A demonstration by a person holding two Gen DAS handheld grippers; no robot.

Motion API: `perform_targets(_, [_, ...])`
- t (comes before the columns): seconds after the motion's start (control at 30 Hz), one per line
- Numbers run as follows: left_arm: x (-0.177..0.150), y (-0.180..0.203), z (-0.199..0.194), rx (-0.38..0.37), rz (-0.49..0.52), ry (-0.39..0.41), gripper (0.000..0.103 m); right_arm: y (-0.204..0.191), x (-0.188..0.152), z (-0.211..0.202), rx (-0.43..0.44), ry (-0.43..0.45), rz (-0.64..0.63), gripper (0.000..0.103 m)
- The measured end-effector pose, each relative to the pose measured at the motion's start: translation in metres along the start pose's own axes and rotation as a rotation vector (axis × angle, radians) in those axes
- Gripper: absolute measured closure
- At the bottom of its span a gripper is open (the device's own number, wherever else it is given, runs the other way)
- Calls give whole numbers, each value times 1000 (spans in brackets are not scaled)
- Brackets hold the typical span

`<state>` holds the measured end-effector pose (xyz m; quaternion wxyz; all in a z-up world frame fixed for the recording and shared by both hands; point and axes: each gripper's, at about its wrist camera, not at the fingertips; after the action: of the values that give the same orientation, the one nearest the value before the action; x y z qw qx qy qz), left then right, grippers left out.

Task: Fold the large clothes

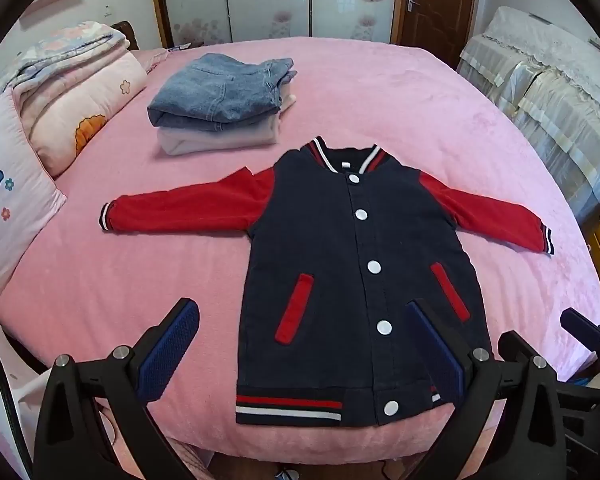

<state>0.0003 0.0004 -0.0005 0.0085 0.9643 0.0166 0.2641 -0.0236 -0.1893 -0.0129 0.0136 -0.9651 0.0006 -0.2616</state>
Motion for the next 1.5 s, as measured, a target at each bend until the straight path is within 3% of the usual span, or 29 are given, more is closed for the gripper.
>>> perform_targets(0.17, [-4,-4,-3,-58,2,-13,1,2,1,-2,16,-2,6,10])
perform_targets(0.63, [-17,5,-12,-37,-6,-18,1,2,-6,-17,9,14,-11,10])
perform_targets(1.5, [-18,2,-36,8,-4,56,1,-1,-6,-25,-2,27,0,10])
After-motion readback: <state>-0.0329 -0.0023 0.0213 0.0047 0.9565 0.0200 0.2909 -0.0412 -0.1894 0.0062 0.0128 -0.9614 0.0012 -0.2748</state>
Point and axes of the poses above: each gripper's, at about its wrist camera, not at the fingertips, and z roughly the way its jaws point, y to its right, x to its top, and after that the axes turned 3 degrees about -y, right-handed
